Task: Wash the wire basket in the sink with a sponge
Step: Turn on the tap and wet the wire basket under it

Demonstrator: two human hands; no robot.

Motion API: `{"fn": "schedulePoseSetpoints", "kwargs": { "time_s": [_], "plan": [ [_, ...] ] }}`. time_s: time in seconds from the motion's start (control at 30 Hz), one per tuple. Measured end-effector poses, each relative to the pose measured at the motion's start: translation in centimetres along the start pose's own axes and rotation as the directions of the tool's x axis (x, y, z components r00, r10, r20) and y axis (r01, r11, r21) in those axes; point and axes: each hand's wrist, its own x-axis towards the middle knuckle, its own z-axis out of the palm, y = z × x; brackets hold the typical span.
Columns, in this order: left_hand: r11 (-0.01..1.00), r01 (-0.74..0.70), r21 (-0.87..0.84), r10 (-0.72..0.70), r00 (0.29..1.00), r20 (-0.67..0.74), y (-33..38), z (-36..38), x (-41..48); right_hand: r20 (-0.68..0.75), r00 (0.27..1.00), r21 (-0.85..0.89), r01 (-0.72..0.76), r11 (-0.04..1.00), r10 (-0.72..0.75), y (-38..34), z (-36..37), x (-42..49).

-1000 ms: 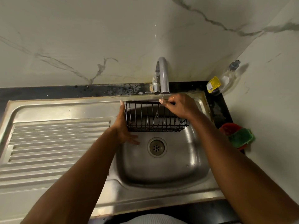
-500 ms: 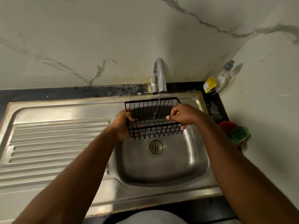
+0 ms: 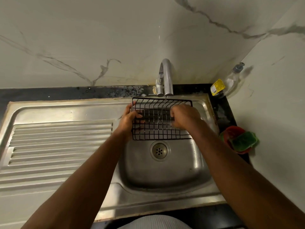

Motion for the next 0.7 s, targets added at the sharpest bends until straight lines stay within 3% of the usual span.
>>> {"fn": "schedulePoseSetpoints", "kwargs": {
  "time_s": [0.07, 0.1, 0.13, 0.17, 0.23, 0.27, 0.3, 0.37, 0.47, 0.57, 0.63, 0.7],
  "plan": [
    [0.999, -0.023, 0.043, 0.022, 0.999, 0.033, 0.0, 0.1, -0.1, 0.111, 0.989, 0.394, 0.05, 0.918, -0.102, 0.3, 0.6, 0.8],
    [0.999, -0.027, 0.047, 0.025, 0.999, 0.043, -0.1, 0.1, -0.2, 0.16, 0.98, 0.592, 0.0, 0.806, -0.117, 0.6, 1.2, 1.1],
    [0.999, -0.026, 0.042, 0.024, 0.999, 0.048, -0.2, 0.1, -0.2, 0.196, 0.977, 0.764, -0.098, 0.638, -0.085, 0.9, 1.9, 1.3],
    [0.999, -0.019, 0.034, 0.017, 0.998, 0.054, -0.4, 0.0, -0.2, 0.23, 0.973, 0.894, -0.197, 0.404, -0.035, 1.1, 2.5, 1.4],
    [1.0, 0.016, 0.001, -0.016, 0.998, 0.061, -0.9, -0.2, -0.2, 0.292, 0.956, 0.95, -0.292, -0.107, -0.019, 1.1, 3.6, 1.7],
    [0.999, 0.037, -0.016, -0.036, 0.998, 0.059, -1.1, -0.2, -0.1, 0.312, 0.948, 0.912, -0.317, -0.261, -0.062, 0.7, 3.9, 1.8],
    [0.998, 0.05, -0.03, -0.048, 0.997, 0.058, -1.3, -0.1, -0.1, 0.32, 0.939, 0.88, -0.343, -0.329, -0.124, -0.2, 4.0, 1.9],
    [0.997, 0.063, -0.054, -0.06, 0.996, 0.059, -1.7, 0.4, 0.1, 0.317, 0.908, 0.868, -0.394, -0.303, -0.273, -2.9, 3.6, 1.8],
    [0.998, 0.042, -0.039, -0.039, 0.997, 0.071, -1.5, 1.3, 0.2, 0.358, 0.867, 0.905, -0.413, -0.097, -0.347, -6.1, 3.2, 2.0],
    [0.999, -0.013, -0.038, 0.015, 0.998, 0.064, -0.9, 0.6, 0.5, 0.466, 0.782, 0.876, -0.472, 0.096, -0.413, -4.3, 2.8, 2.3],
    [0.997, -0.024, -0.077, 0.028, 0.999, 0.046, -0.2, -0.5, 0.8, 0.518, 0.784, 0.855, -0.487, 0.18, -0.342, -1.6, 2.6, 2.4],
    [0.992, -0.018, -0.127, 0.021, 0.999, 0.027, 0.2, -1.0, 1.1, 0.467, 0.879, 0.867, -0.434, 0.244, -0.096, 0.3, 2.4, 2.6]
  ]
}}
